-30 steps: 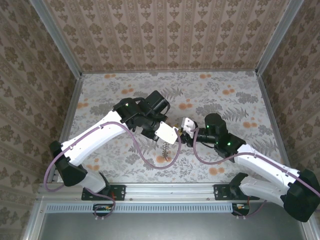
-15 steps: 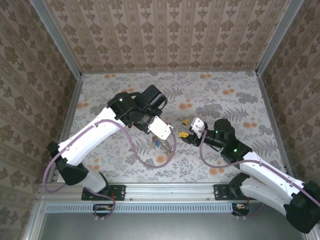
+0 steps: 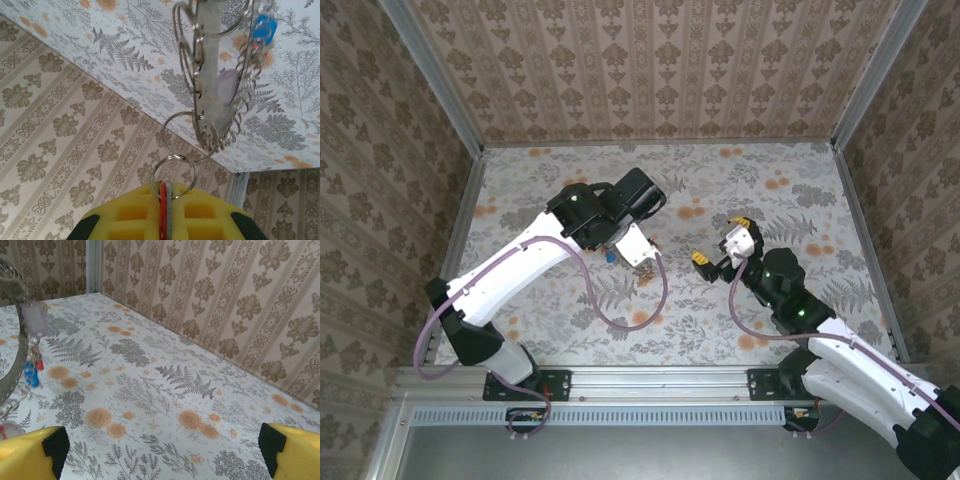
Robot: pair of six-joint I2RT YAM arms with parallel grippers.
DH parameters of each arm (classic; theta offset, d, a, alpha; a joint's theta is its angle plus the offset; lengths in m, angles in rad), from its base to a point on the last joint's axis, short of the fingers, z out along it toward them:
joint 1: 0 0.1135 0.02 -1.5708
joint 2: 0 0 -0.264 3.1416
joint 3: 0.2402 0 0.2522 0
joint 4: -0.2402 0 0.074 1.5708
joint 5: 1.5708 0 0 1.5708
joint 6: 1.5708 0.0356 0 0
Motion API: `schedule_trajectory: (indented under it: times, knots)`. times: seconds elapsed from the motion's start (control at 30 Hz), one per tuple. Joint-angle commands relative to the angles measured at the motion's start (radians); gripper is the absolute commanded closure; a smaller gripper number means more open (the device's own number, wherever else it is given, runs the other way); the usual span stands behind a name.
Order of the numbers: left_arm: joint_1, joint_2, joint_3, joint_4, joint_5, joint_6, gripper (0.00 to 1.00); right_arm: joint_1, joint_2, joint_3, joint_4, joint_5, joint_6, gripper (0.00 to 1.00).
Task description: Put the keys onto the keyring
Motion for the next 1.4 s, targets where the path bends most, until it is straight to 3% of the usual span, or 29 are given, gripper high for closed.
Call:
schedule_trajectory:
  times: [0.0,0.4,0.77,0.93,1.03,1.2,1.37]
  knots:
    - [0.011,0.026,-0.007,0.042,-0.012,0.036,1.0,-0.002,-0.026,-0.014,-0.014,0.062,0.006,0.0]
    - [0.029,0.147,0.026,0.097,0.131,-0.034,1.0,-0.005,-0.073,-0.013,-0.093,0.059,0.009,0.01]
    - [0.075,0.499,0.455,0.079,0.259,-0.048,1.0,-0.02,-0.204,-0.069,-0.089,0.226,0.016,0.0]
    - [0.11,0.568,0.514,0.094,0.351,-0.103,1.0,-0.051,-0.232,-0.087,-0.089,0.227,0.041,0.0]
    - [0.147,0.566,0.455,0.088,0.408,-0.164,1.0,-0.059,-0.222,-0.087,-0.082,0.206,0.052,0.0]
    - [0.251,0.476,0.118,0.247,0.488,-0.218,1.0,-0.067,-0.194,-0.086,-0.075,0.181,0.057,0.0]
    - [0.348,0.437,-0.056,0.32,0.517,-0.24,1.0,-0.07,-0.166,-0.092,-0.06,0.156,0.083,0.01]
